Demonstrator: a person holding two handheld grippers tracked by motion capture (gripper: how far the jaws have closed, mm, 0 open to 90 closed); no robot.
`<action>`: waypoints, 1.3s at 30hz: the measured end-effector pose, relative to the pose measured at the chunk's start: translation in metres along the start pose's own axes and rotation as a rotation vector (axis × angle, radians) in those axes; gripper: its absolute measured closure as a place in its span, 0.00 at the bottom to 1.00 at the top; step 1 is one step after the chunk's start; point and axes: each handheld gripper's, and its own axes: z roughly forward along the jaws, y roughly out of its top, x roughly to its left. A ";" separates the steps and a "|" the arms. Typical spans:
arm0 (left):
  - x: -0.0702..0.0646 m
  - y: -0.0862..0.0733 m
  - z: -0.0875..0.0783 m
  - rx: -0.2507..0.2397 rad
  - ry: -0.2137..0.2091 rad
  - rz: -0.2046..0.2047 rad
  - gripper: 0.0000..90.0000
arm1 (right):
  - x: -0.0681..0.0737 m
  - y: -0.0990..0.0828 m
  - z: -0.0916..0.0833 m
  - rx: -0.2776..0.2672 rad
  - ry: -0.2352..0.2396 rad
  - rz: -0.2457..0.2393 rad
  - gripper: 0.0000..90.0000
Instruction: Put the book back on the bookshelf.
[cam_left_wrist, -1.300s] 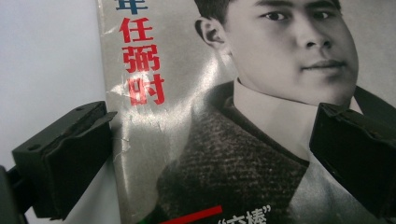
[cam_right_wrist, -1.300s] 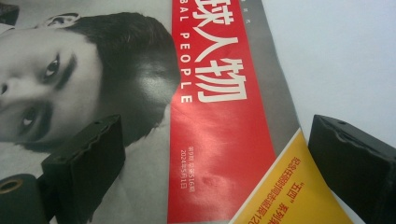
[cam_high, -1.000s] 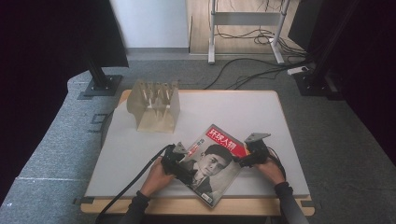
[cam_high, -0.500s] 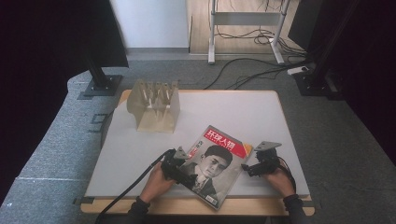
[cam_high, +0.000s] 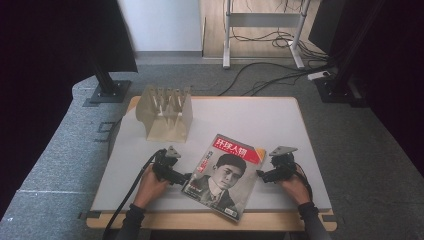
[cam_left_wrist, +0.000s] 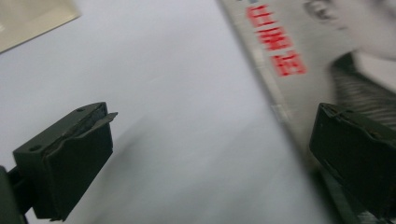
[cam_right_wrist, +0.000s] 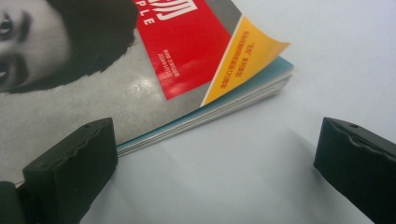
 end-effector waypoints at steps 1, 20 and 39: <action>0.000 0.000 0.000 0.000 0.000 0.000 0.00 | -0.001 0.002 0.002 0.002 -0.003 -0.003 0.00; -0.034 -0.016 0.000 -0.032 -0.044 0.077 0.00 | -0.015 0.025 0.023 0.005 -0.024 0.032 0.04; -0.069 -0.019 0.002 -0.067 -0.097 0.138 0.00 | -0.021 0.042 0.034 0.043 -0.067 0.016 0.00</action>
